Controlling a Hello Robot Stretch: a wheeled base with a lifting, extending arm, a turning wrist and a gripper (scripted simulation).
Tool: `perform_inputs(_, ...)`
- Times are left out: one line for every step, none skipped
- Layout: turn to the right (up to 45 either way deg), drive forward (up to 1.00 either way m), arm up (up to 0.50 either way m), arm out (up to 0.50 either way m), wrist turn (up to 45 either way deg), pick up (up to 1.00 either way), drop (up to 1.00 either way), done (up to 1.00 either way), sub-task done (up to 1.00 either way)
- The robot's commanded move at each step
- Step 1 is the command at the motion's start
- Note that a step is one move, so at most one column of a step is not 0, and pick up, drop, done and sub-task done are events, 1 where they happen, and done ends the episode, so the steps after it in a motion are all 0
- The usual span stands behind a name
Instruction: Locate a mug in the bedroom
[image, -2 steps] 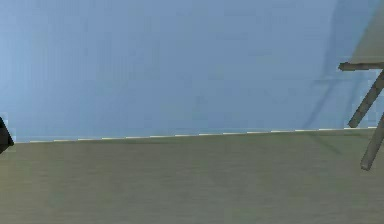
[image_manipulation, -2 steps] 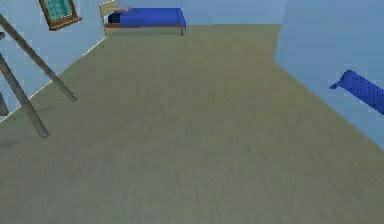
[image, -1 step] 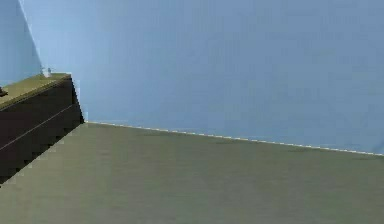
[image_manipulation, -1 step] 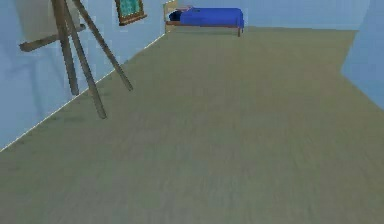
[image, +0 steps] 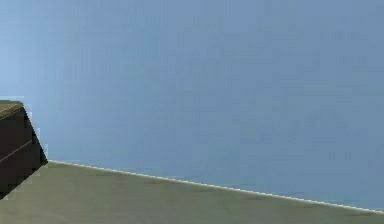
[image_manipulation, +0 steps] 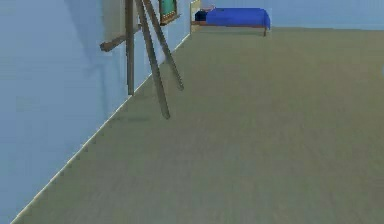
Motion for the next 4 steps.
perform_inputs(-45.0,0.00,0.00,0.00,0.0,0.00,0.00,0.00,0.00)
perform_inputs(-6.0,0.00,0.00,0.00,0.0,0.00,0.00,0.00,0.00)
perform_inputs(0.0,1.00,0.00,0.00,0.0,0.00,0.00,0.00,0.00)
perform_inputs(0.0,0.30,0.00,0.00,0.0,0.00,0.00,0.00,0.00)
